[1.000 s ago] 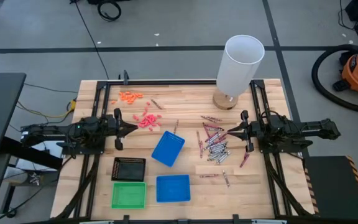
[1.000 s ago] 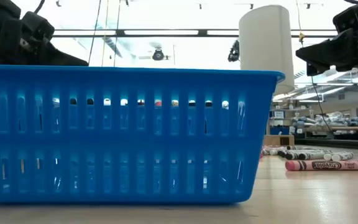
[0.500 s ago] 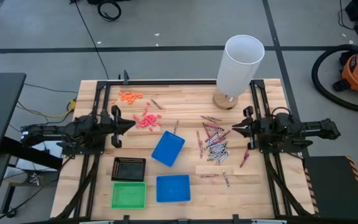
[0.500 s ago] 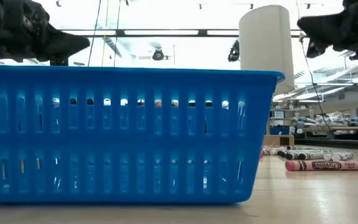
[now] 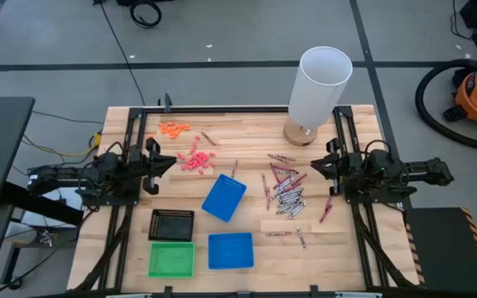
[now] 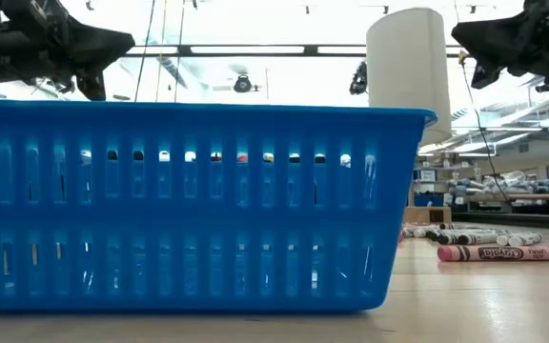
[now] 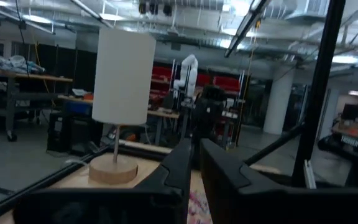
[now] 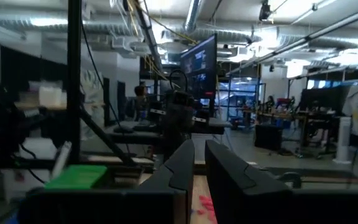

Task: Sort crayons
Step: Put the pink crayon into the top blue bin

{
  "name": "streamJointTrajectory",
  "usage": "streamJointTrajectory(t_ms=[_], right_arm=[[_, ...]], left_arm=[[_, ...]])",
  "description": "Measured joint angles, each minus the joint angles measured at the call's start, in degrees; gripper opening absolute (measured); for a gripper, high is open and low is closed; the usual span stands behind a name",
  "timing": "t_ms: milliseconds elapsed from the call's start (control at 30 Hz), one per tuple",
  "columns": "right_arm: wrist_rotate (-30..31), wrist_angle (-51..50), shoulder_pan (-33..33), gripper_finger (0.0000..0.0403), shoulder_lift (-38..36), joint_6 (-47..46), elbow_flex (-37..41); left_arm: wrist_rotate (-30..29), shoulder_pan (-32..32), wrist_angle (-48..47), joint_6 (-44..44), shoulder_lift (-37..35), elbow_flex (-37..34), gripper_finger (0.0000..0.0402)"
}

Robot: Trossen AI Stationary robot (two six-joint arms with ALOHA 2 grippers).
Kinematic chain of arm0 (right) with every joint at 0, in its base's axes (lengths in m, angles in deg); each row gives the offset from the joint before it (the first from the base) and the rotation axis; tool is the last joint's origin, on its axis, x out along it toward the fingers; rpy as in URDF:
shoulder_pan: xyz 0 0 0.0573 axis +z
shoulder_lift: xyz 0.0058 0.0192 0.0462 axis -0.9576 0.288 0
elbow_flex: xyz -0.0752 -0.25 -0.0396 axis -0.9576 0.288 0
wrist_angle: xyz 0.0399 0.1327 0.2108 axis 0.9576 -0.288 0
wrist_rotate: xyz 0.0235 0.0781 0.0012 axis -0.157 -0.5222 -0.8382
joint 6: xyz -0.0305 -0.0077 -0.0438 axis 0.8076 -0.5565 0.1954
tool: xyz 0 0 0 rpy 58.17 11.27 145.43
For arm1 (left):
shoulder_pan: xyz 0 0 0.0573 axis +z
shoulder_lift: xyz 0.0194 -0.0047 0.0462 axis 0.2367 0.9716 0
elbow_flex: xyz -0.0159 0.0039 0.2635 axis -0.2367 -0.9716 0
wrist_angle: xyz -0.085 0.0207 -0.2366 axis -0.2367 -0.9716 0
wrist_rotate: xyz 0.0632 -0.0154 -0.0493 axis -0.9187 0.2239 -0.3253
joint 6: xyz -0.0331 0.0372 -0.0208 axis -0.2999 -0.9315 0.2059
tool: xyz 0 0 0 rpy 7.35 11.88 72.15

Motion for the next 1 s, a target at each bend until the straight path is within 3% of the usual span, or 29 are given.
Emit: streamJointTrajectory(t_ms=[433, 633, 1000], right_arm=[[0.8, 3.51, 0.09, 0.0049, 0.2, -18.64, 0.0], [1.83, 4.88, 0.09, 0.0049, 3.72, -20.09, 0.0], [5.1, 5.57, 0.09, 0.0049, 16.11, -20.43, -3.04]], left_arm=[[0.16, -0.17, 1.58, 2.27, 0.0, 0.0, 0.0046], [0.2, -0.26, -1.62, 4.02, 0.79, 0.52, 0.0046], [0.0, -0.76, -7.71, 4.27, 11.33, 7.33, 0.0046]])
